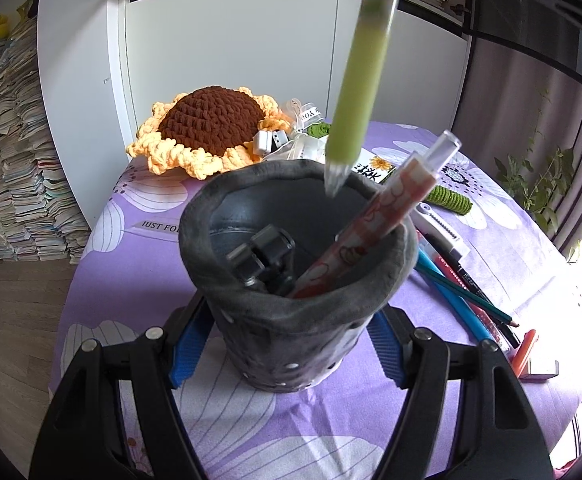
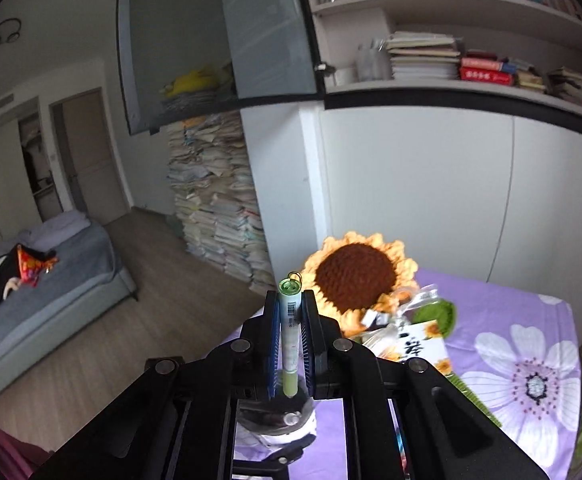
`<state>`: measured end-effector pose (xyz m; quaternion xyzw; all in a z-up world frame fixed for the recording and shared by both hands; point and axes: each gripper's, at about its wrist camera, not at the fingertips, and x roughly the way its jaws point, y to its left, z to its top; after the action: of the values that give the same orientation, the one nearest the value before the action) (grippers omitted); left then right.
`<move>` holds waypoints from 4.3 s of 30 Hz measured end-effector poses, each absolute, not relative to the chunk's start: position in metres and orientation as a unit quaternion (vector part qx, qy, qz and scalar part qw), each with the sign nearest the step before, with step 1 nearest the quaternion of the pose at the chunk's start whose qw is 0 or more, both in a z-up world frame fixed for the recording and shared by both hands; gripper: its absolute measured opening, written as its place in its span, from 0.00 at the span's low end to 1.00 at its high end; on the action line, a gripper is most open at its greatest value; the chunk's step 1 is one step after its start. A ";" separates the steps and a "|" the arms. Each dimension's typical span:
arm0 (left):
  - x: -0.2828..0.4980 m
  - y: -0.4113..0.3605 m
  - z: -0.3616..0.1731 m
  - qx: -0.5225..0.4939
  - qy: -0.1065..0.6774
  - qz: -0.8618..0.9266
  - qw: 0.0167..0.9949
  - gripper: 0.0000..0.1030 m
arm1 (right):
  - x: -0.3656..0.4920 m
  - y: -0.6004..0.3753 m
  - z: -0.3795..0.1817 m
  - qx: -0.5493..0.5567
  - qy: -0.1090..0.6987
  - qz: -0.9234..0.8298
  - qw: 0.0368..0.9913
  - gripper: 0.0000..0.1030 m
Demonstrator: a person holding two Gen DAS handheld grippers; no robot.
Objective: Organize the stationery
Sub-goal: 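Drop the green highlighter into the gray cup with the right gripper, then grasp the dark teal pencil with the right gripper and lift it, then insert the teal pencil into the gray cup with the right gripper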
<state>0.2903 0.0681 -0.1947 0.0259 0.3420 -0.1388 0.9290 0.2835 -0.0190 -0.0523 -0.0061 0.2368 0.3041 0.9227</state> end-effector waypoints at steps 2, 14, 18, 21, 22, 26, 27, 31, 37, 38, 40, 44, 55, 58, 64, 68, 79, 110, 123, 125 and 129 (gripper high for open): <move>0.291 0.068 -0.195 0.026 0.342 -0.138 0.929 0.69 | 0.285 -0.017 -0.062 -0.017 0.243 0.299 0.923 0.11; 0.291 0.068 -0.195 0.026 0.342 -0.138 0.929 0.69 | 0.286 -0.024 -0.099 -0.014 0.303 0.304 0.903 0.11; 0.292 0.067 -0.196 0.026 0.342 -0.138 0.929 0.69 | 0.287 -0.029 -0.107 0.000 0.322 0.305 0.897 0.11; 0.292 0.067 -0.196 0.026 0.342 -0.138 0.929 0.69 | 0.285 -0.034 -0.107 0.006 0.326 0.296 0.898 0.11; 0.292 0.067 -0.196 0.026 0.342 -0.138 0.929 0.69 | 0.283 -0.037 -0.105 0.010 0.325 0.295 0.899 0.11; 0.292 0.067 -0.196 0.027 0.342 -0.138 0.929 0.69 | 0.273 -0.061 -0.093 0.019 0.307 0.271 0.912 0.11; 0.292 0.067 -0.196 0.027 0.342 -0.138 0.929 0.69 | 0.272 -0.067 -0.092 0.019 0.306 0.261 0.915 0.11; 0.292 0.068 -0.195 0.027 0.341 -0.137 0.930 0.69 | 0.280 -0.082 -0.106 -0.008 0.352 0.214 0.911 0.11; 0.291 0.068 -0.195 0.028 0.340 -0.137 0.930 0.69 | 0.312 -0.071 -0.161 -0.069 0.457 0.193 0.865 0.11; 0.291 0.068 -0.195 0.028 0.340 -0.137 0.930 0.69 | 0.316 -0.071 -0.166 -0.070 0.463 0.194 0.862 0.11; 0.291 0.068 -0.195 0.029 0.340 -0.137 0.930 0.69 | 0.328 -0.068 -0.173 -0.070 0.475 0.196 0.855 0.11; 0.291 0.068 -0.195 0.029 0.340 -0.137 0.930 0.69 | 0.344 -0.062 -0.185 -0.082 0.493 0.199 0.843 0.11; 0.288 0.067 -0.193 0.035 0.333 -0.135 0.933 0.69 | 0.365 -0.049 -0.207 -0.103 0.514 0.210 0.825 0.11; 0.284 0.066 -0.192 0.037 0.326 -0.136 0.935 0.76 | 0.369 -0.047 -0.210 -0.105 0.518 0.210 0.823 0.11; 0.278 0.066 -0.187 0.039 0.304 -0.135 0.942 0.80 | 0.372 -0.043 -0.211 -0.109 0.520 0.211 0.821 0.11; 0.274 0.070 -0.183 0.031 0.284 -0.131 0.949 0.67 | 0.371 -0.040 -0.211 -0.119 0.519 0.207 0.821 0.11; 0.274 0.068 -0.182 0.030 0.283 -0.136 0.949 0.68 | 0.339 -0.040 -0.165 -0.100 0.449 0.214 0.861 0.08; 0.274 0.068 -0.182 0.030 0.283 -0.137 0.949 0.68 | 0.257 -0.021 -0.022 -0.054 0.217 0.297 0.928 0.07; 0.274 0.068 -0.182 0.030 0.283 -0.137 0.949 0.68 | 0.291 -0.014 -0.089 -0.051 0.331 0.288 0.897 0.07; 0.274 0.068 -0.182 0.030 0.283 -0.137 0.949 0.68 | 0.293 -0.017 -0.092 -0.039 0.339 0.289 0.895 0.08; 0.274 0.068 -0.182 0.030 0.283 -0.137 0.949 0.68 | 0.292 -0.028 -0.090 -0.020 0.344 0.283 0.895 0.08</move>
<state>0.2741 0.0683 -0.1819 0.0300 0.2829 -0.1368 0.9489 0.2918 -0.0280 -0.0897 -0.0200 0.3436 0.2833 0.8951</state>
